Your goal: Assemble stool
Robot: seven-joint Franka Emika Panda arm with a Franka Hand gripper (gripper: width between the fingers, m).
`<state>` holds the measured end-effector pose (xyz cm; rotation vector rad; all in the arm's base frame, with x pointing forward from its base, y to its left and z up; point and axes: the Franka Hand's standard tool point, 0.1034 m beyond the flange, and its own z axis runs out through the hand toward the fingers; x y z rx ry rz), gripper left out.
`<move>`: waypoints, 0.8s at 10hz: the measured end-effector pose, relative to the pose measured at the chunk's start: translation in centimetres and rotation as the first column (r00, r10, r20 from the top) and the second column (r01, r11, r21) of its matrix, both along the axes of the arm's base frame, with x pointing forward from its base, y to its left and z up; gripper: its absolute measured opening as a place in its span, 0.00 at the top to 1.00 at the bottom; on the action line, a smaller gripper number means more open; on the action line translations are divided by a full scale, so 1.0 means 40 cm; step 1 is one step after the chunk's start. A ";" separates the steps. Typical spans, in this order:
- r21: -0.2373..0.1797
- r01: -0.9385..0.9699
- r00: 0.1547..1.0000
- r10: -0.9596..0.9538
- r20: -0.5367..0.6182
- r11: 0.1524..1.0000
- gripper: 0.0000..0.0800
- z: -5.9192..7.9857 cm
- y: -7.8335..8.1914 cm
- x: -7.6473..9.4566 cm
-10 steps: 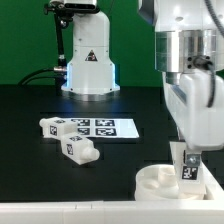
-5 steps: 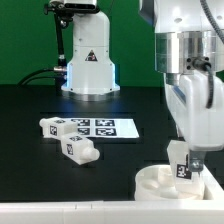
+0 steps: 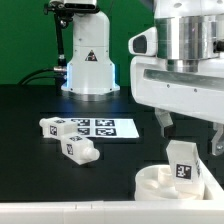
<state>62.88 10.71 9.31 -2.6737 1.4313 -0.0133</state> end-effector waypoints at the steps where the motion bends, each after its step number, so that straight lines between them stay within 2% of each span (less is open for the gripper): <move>1: -0.004 -0.062 0.998 0.062 0.006 0.998 0.19 0.001 -0.001 0.001; 2: -0.049 -0.299 0.954 0.300 0.022 0.953 0.19 0.013 -0.006 0.005; 3: -0.083 -0.523 0.850 0.526 0.026 0.849 0.19 0.016 -0.008 0.006; 4: -0.088 -0.675 0.734 0.679 0.020 0.732 0.19 0.002 -0.006 0.000; 8: -0.111 -0.835 0.542 0.840 -0.003 0.538 0.19 -0.005 -0.012 -0.004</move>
Offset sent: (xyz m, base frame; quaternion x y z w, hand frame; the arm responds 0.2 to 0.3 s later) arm 0.0015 0.0271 -0.0126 0.0462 -0.0689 -0.5028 0.8604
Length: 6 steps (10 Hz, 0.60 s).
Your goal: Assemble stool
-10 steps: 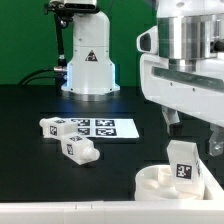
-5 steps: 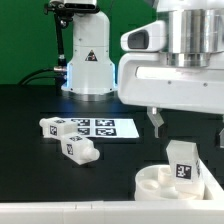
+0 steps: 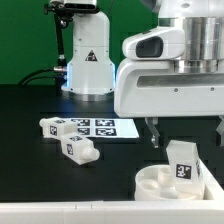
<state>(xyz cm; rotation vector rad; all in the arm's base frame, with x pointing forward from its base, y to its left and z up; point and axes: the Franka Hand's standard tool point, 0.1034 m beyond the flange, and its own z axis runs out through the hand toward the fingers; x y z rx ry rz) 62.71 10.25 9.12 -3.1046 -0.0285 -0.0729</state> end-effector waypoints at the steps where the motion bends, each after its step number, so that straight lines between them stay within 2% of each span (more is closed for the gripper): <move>1: -0.023 -0.140 0.990 0.140 0.009 0.990 0.19 0.003 -0.002 0.003; 2: -0.067 -0.381 0.924 0.383 0.021 0.922 0.19 0.009 0.001 0.013; 3: -0.078 -0.527 0.849 0.528 -0.008 0.846 0.19 -0.001 0.012 0.005; 5: -0.100 -0.657 0.753 0.658 -0.027 0.748 0.19 -0.034 0.039 0.002; 6: -0.113 -0.707 0.704 0.710 -0.019 0.698 0.19 -0.042 0.024 0.008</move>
Offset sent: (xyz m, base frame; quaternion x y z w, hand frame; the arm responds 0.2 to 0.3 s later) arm 0.0016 0.0389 -0.0194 0.0220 -0.0797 -0.3441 0.9353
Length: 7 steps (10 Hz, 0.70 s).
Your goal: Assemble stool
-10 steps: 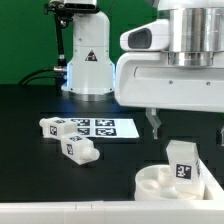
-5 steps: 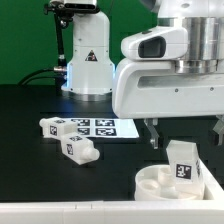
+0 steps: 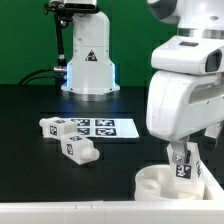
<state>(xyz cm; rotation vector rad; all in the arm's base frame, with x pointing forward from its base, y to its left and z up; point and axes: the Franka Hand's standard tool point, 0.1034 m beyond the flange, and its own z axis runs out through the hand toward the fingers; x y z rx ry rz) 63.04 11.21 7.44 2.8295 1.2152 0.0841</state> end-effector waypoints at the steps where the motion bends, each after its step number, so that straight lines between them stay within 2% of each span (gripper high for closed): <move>1: 0.001 0.005 1.000 -0.005 0.004 1.000 0.19 -0.003 -0.007 0.001; 3: 0.004 0.052 0.999 -0.052 0.005 0.999 0.21 -0.004 -0.008 0.001; 4: 0.009 0.107 0.994 -0.107 0.006 0.994 0.42 -0.004 -0.008 0.001; 5: 0.018 0.192 0.981 -0.192 0.008 0.981 0.58 -0.003 -0.007 0.001; 7: 0.041 0.420 0.907 -0.421 0.012 0.907 0.58 -0.001 -0.013 0.005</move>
Offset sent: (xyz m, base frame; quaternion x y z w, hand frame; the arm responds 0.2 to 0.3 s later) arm 0.0000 0.0000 0.0000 0.0000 0.0000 0.0650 0.9979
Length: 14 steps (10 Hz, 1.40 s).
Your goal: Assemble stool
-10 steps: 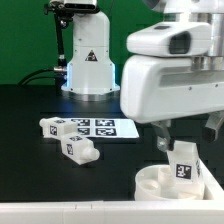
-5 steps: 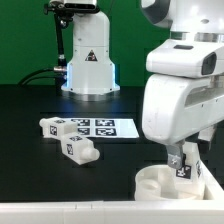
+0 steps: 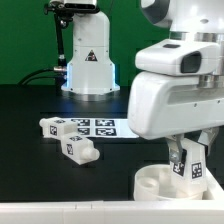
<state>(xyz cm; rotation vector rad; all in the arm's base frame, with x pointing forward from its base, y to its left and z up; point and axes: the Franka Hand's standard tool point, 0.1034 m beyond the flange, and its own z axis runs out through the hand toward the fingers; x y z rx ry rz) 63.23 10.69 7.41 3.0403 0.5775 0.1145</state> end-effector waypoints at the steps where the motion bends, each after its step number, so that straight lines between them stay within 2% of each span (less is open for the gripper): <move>1: 0.018 0.196 0.981 -0.196 0.006 0.981 0.58 0.002 0.010 0.001; 2: 0.043 0.407 0.914 -0.407 -0.012 0.913 0.58 0.001 0.018 -0.001; 3: 0.062 0.513 0.858 -0.512 -0.026 0.856 0.58 0.002 0.008 0.008; 4: 0.078 0.569 0.822 -0.568 -0.028 0.819 0.58 0.003 -0.011 0.014; 7: 0.091 0.724 0.689 -0.723 -0.045 0.684 0.58 0.000 0.003 0.011; 8: 0.104 0.821 0.568 -0.821 -0.061 0.561 0.58 0.004 0.006 0.012; 10: 0.113 0.982 0.163 -0.981 -0.109 0.151 0.58 0.011 0.011 0.010; 11: 0.104 0.993 -0.029 -0.987 -0.161 -0.046 0.58 0.007 0.008 0.008; 12: 0.097 0.984 -0.127 -0.973 -0.191 -0.147 0.58 0.008 0.000 0.012; 13: 0.091 0.980 -0.157 -0.969 -0.193 -0.177 0.58 0.006 0.006 0.009; 14: 0.082 0.964 -0.231 -0.953 -0.198 -0.251 0.58 0.006 0.008 0.009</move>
Offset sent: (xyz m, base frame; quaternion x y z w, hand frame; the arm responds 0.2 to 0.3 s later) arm 0.0040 -0.0243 0.0076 0.0908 0.0212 0.0794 0.9925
